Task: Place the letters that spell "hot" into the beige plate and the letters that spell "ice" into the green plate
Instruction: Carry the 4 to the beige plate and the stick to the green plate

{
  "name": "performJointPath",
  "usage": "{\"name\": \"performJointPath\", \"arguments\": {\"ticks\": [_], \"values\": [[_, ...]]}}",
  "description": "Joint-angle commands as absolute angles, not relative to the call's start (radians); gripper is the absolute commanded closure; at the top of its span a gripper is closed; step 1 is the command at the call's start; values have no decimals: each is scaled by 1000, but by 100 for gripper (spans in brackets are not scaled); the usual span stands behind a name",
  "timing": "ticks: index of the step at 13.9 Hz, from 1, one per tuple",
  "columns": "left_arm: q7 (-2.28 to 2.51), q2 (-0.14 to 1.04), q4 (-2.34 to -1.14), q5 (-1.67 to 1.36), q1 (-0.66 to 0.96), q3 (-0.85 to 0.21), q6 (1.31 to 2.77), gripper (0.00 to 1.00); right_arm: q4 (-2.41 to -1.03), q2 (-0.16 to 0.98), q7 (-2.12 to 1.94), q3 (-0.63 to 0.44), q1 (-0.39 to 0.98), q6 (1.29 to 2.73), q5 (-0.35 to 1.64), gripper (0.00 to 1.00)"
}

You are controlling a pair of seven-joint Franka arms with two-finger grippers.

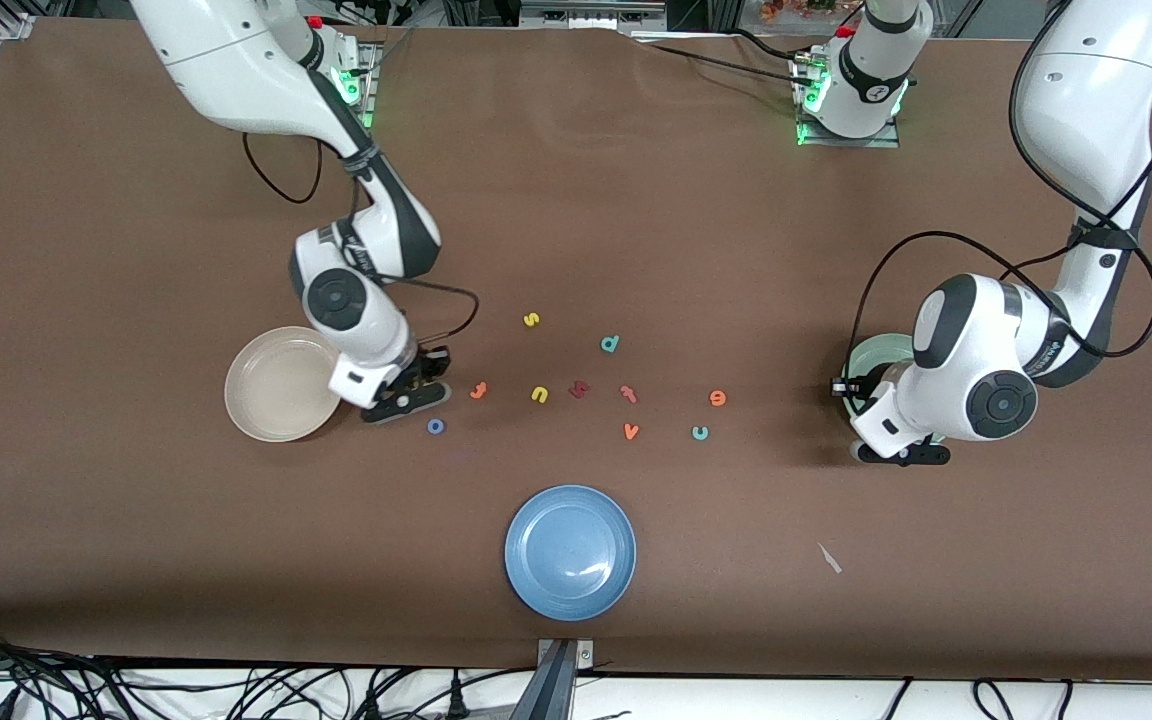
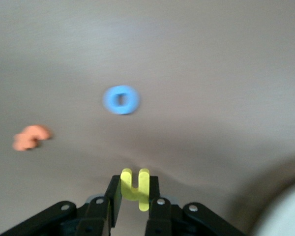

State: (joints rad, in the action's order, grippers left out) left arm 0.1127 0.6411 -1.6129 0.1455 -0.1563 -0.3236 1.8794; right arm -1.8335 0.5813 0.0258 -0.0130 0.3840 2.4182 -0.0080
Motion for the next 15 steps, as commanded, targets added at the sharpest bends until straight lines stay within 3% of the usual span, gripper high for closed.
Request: {"name": "performJointPath", "arguments": {"ticks": [1,6,7,8,9,11,15], "values": [[-41,649,-1635,183,-230,-333,1870,100,-1848,505,-95,-115,373,2324,-8,89],[-83,716,-1646,285,-301,-333,1878,100,-1891,503,-161,-212,344,2325,47,89],[-84,716,-1647,285,-305,-333,1878,93,-1890,517,-164,-210,321,2326,82,83],[-84,716,-1646,287,-308,-333,1879,34,-1888,520,-164,-210,313,2324,119,46],[-84,713,-1646,288,-305,-334,1876,0,-1878,520,-164,-207,301,2309,174,0],[-74,700,-1644,279,-296,-347,1864,0,-1841,517,-118,-199,316,2267,324,0],[-72,657,-1629,272,-298,-449,1802,0,-1790,537,29,-199,403,2255,341,0]]}}
